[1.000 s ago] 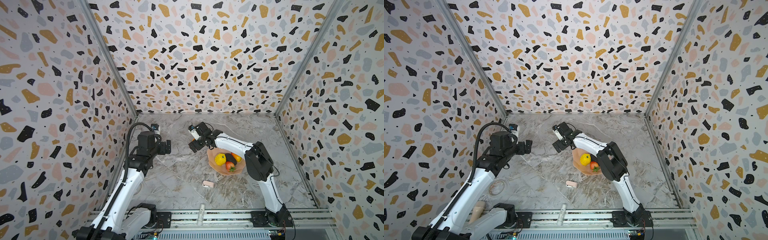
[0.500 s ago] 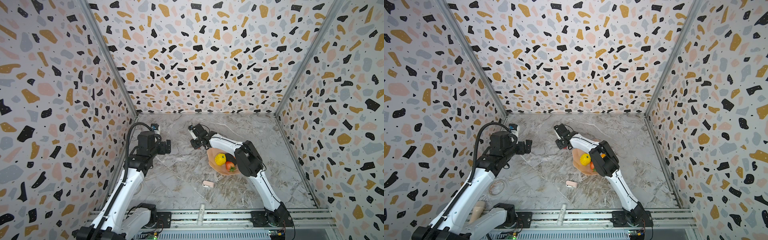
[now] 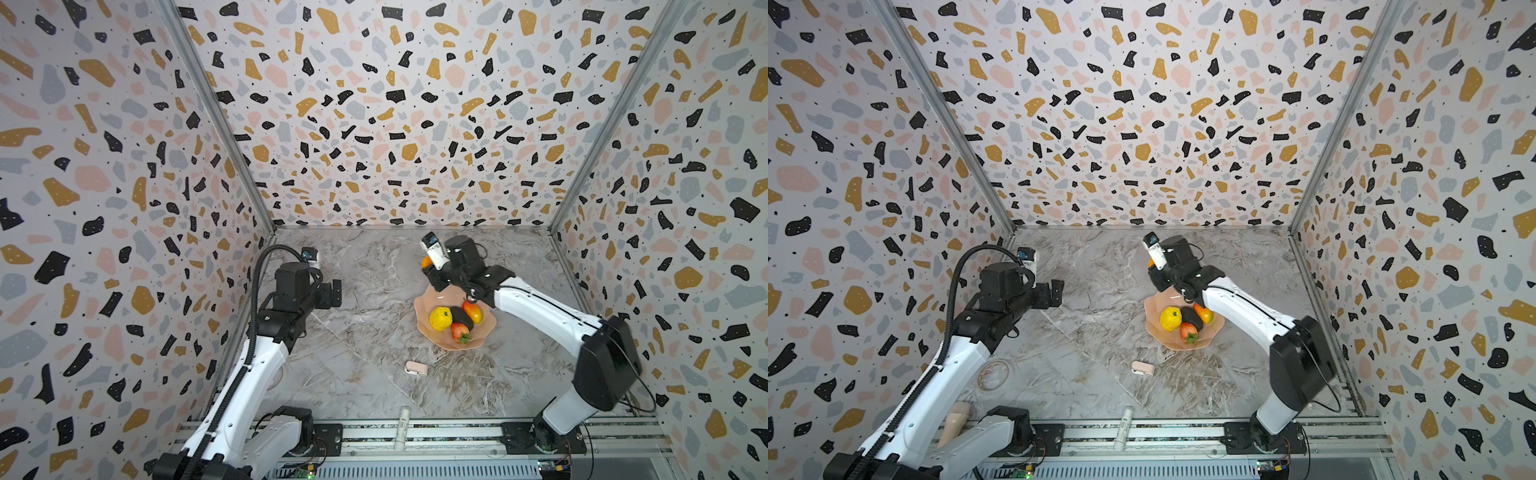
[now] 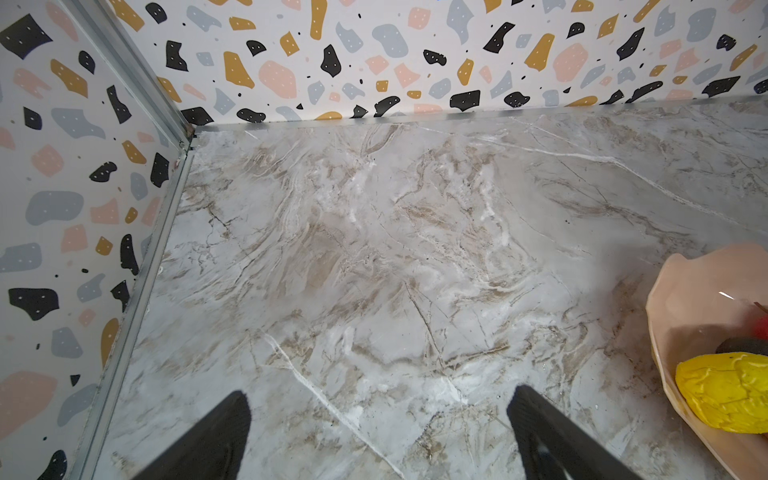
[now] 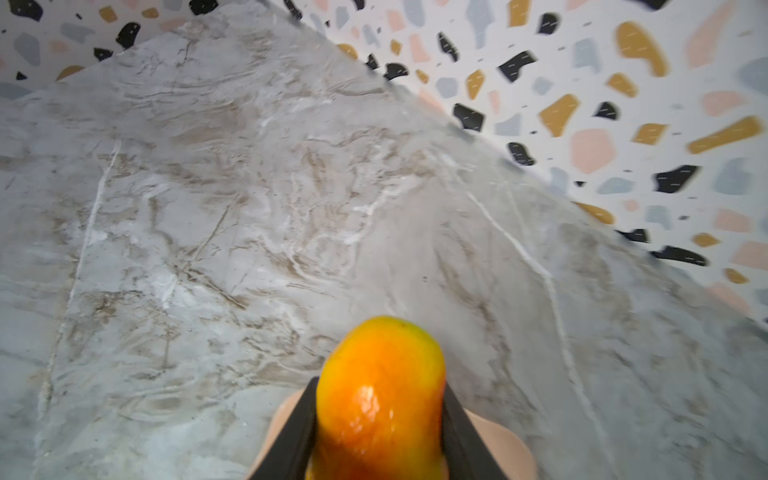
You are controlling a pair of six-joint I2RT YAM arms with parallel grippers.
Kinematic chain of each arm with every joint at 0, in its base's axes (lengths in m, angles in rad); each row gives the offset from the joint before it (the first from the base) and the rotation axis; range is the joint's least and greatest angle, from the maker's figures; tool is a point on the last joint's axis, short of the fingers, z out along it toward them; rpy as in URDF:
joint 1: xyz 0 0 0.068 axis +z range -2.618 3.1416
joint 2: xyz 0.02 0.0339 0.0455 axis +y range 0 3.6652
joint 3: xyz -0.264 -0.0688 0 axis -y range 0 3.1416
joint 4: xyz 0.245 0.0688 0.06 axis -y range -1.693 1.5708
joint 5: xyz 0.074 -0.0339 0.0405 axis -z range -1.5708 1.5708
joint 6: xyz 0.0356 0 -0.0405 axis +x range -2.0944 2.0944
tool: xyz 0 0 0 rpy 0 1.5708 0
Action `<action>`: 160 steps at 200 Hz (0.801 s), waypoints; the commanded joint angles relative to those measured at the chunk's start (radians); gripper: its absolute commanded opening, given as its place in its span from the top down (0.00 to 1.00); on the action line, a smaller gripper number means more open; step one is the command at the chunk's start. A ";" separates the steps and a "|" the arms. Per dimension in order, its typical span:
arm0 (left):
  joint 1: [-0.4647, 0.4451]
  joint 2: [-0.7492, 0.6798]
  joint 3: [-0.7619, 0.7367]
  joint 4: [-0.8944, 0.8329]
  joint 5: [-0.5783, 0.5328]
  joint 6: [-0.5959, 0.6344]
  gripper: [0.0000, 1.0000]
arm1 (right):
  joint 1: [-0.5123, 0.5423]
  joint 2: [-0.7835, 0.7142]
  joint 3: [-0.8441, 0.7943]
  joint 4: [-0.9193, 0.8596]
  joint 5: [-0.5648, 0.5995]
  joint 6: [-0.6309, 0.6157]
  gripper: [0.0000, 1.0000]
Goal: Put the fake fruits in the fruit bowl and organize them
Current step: 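Carry the mango into the bowl and open the right gripper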
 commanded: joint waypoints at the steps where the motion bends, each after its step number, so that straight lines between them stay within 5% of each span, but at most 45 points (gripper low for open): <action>1: -0.005 0.003 0.001 0.035 0.007 0.009 0.00 | -0.062 -0.039 -0.130 0.018 -0.023 -0.046 0.95; 44: -0.005 0.003 -0.003 0.036 0.012 0.003 0.00 | -0.112 -0.054 -0.234 0.084 -0.026 -0.033 0.96; 160: -0.005 0.009 -0.006 0.044 0.016 0.007 0.00 | -0.111 0.048 -0.209 0.109 -0.013 -0.087 0.94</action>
